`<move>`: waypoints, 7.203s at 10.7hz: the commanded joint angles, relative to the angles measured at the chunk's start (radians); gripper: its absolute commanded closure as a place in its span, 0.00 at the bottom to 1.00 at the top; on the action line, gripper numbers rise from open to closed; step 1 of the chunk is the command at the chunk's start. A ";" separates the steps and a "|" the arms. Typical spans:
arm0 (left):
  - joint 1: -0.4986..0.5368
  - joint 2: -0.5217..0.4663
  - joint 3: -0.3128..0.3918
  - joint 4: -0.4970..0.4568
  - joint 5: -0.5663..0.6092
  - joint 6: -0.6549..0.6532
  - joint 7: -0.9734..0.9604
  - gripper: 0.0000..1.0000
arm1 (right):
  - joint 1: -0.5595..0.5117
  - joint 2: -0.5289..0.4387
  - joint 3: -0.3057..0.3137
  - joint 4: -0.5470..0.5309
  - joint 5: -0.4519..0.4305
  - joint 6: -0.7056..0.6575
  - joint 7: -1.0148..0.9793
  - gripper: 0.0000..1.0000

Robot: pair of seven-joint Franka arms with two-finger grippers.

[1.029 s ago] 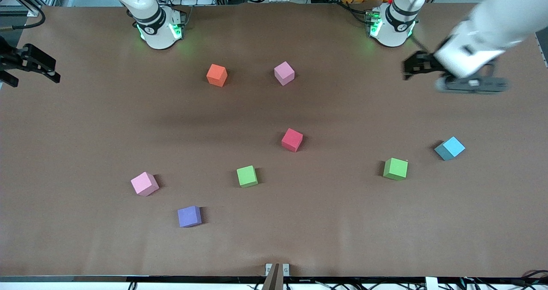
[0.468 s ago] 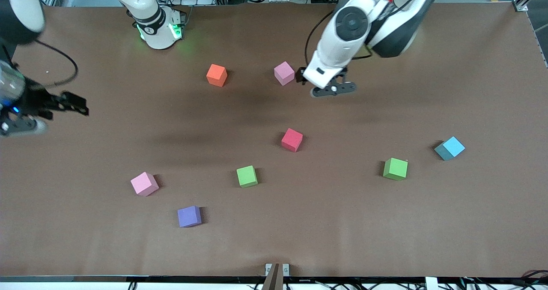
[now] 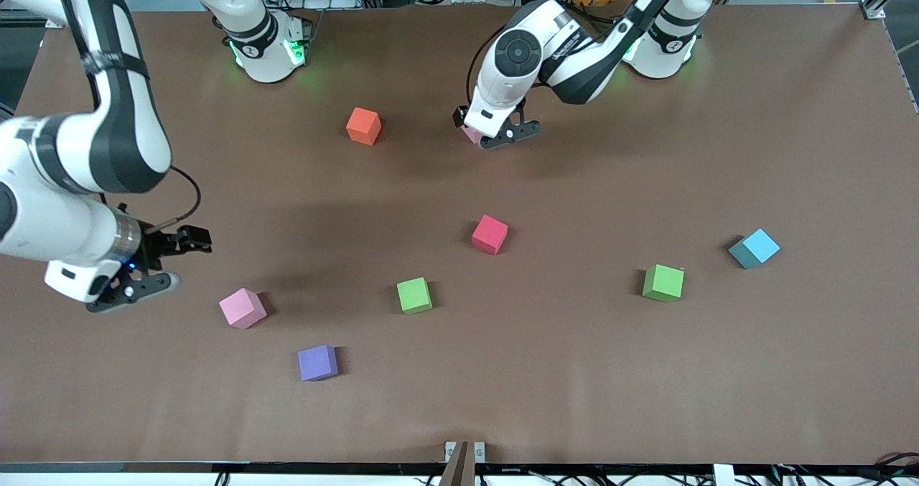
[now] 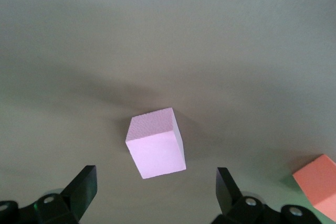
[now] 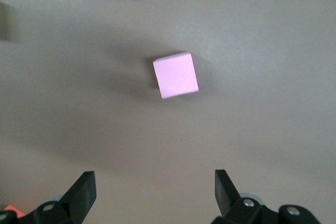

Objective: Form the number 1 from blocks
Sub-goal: 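Close both grippers on the two pink cubes, then set the pink cube down with the left gripper while the right gripper lifts, then carry the pink cube with the right gripper while the left gripper reaches green, then place the pink cube with the right gripper while the left gripper lifts green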

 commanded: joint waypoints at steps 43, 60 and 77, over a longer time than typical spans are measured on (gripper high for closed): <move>-0.070 0.069 -0.084 0.094 0.162 -0.089 -0.062 0.00 | 0.182 0.268 -0.001 0.027 0.075 0.146 0.335 0.99; 0.350 0.274 0.444 0.474 0.392 -0.182 1.063 0.02 | 0.924 0.073 0.004 -0.323 0.150 0.428 1.124 0.97; 0.333 0.403 0.502 0.502 0.251 -0.090 1.438 0.37 | 1.020 -0.062 0.071 -0.616 0.201 0.580 1.201 0.96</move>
